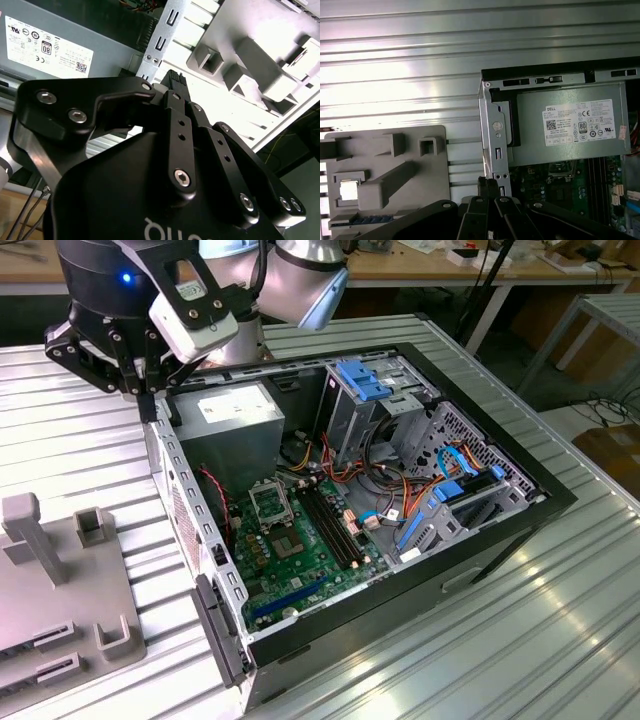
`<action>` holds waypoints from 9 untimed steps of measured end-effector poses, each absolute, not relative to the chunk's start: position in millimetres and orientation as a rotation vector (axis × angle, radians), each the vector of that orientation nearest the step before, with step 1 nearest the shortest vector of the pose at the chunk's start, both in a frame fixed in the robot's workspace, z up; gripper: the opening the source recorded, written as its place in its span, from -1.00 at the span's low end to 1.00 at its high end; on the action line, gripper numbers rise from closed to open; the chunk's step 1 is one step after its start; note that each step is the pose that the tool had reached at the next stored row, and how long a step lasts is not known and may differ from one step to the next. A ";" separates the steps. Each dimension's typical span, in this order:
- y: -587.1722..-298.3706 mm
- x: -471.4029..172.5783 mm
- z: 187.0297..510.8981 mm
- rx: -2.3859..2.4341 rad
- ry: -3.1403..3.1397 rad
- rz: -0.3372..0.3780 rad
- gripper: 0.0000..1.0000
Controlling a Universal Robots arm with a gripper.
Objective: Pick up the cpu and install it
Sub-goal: 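Reach for the cpu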
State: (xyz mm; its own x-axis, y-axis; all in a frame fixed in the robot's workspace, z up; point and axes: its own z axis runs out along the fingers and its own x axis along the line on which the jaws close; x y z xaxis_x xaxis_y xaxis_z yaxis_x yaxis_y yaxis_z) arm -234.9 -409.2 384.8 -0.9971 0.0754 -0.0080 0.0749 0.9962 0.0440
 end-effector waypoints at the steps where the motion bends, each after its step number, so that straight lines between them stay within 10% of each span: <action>1: -409.2 -235.5 384.8 0.118 3.129 0.068 -0.79; 9: -409.2 -241.6 384.8 0.118 3.129 0.068 -0.79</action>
